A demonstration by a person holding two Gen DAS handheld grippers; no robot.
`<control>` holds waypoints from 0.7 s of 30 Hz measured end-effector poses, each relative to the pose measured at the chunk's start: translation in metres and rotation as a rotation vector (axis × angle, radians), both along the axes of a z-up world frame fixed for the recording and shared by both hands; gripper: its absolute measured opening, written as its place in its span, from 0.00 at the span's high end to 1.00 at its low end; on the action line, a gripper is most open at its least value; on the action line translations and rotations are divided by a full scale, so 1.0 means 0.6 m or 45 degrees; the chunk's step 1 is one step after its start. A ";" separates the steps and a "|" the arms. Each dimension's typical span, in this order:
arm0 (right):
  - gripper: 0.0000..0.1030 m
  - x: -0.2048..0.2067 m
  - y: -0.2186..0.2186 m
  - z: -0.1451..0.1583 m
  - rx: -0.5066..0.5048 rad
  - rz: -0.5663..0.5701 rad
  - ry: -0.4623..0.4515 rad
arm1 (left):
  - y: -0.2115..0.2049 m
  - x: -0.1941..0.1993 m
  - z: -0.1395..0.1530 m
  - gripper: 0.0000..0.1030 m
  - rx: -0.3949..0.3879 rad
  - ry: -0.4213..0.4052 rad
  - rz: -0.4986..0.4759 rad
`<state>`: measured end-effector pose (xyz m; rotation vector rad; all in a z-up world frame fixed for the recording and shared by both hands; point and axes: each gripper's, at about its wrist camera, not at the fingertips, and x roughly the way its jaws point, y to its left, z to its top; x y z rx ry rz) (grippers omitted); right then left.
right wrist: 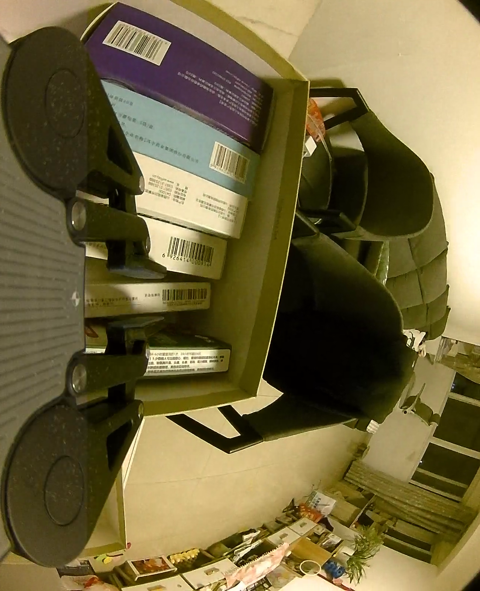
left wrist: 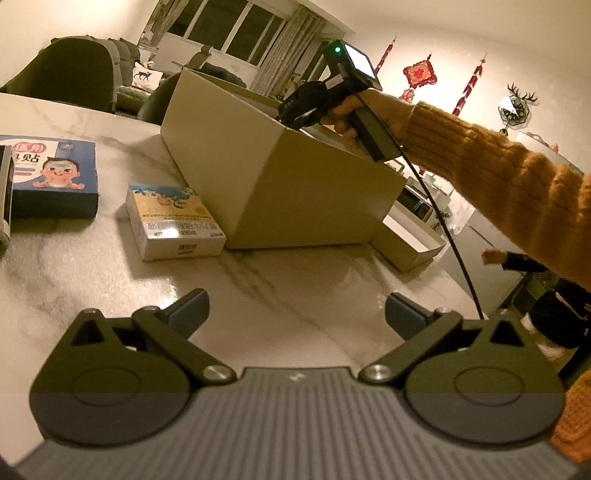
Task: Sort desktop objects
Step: 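Lower the Ebastine box upright into the lid beside the long white box, then open the right gripper and withdraw it from the lid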
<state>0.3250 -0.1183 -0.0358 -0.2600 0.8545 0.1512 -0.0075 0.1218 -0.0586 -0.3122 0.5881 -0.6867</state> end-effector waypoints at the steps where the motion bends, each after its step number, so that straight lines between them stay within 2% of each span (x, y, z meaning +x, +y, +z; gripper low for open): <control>1: 0.76 0.000 0.000 0.001 0.004 -0.002 -0.001 | 0.001 0.001 0.000 0.00 -0.003 0.001 0.003; 10: 0.71 -0.022 -0.009 0.023 0.115 -0.030 0.018 | 0.003 0.000 0.001 0.00 0.003 -0.005 0.058; 16: 0.63 -0.065 -0.015 0.049 0.206 -0.035 0.007 | 0.007 -0.009 0.012 0.00 0.104 -0.040 0.160; 21: 0.54 -0.119 -0.020 0.064 0.268 -0.015 -0.005 | 0.026 -0.018 0.023 0.00 0.162 -0.058 0.299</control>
